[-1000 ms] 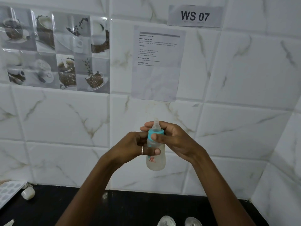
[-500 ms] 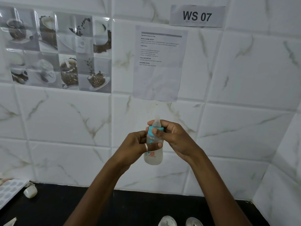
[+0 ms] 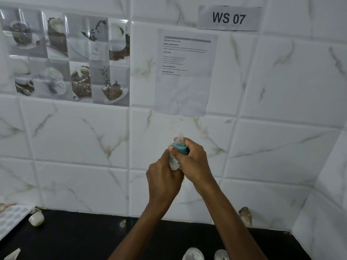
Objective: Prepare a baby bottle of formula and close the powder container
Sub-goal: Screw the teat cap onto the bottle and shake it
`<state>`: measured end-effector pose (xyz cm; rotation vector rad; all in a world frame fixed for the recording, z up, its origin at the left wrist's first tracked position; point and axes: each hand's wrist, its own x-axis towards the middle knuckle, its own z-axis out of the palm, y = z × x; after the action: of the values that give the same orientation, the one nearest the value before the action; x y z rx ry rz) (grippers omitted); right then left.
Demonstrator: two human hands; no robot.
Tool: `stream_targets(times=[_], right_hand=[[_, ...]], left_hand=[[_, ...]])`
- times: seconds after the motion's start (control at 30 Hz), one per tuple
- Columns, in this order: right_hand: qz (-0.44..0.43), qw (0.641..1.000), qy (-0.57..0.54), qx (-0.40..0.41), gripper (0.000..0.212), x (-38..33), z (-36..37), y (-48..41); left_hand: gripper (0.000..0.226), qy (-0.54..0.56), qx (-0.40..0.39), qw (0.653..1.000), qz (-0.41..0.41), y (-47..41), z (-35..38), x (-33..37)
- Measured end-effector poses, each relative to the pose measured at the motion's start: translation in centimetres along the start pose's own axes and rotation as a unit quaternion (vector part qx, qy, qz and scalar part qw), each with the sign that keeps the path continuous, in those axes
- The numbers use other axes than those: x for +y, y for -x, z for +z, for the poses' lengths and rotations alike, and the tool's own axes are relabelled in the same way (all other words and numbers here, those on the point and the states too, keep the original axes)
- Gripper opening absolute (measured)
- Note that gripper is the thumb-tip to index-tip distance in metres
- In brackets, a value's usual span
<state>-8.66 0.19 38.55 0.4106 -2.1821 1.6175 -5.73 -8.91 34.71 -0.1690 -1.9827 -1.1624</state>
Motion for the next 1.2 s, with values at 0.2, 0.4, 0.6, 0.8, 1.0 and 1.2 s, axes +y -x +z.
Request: stream_targets(times=[0.2, 0.4, 0.6, 0.8, 1.0, 1.2], right_hand=[[-0.017, 0.994, 0.077, 0.071, 0.032, 0.7, 1.5, 0.4], [-0.017, 0.992, 0.102, 0.078, 0.033, 0.6, 1.6, 0.6], [0.002, 0.996, 0.081, 0.037, 0.032, 0.4, 1.0, 0.5], [0.042, 0.997, 0.045, -0.051, 0.080, 1.4, -0.8, 0.4], [0.087, 0.988, 0.031, -0.127, 0.066, 2.3, -1.4, 0.6], [0.119, 0.981, -0.014, -0.154, 0.046, 2.6, -1.6, 0.5]], left_hand=[[0.021, 0.004, 0.010, 1.000, 0.002, 0.6, 0.5, 0.1], [0.026, 0.002, 0.009, 1.000, 0.012, 0.7, 0.5, -0.1], [0.024, -0.032, -0.002, 0.999, 0.016, 0.0, 0.4, -0.6], [0.035, -0.033, -0.059, 0.997, -0.021, -1.3, -0.6, -1.5], [0.044, -0.004, -0.083, 0.997, 0.004, -1.5, -1.0, -1.9], [0.051, -0.006, -0.087, 0.996, 0.020, -1.2, -0.9, -2.0]])
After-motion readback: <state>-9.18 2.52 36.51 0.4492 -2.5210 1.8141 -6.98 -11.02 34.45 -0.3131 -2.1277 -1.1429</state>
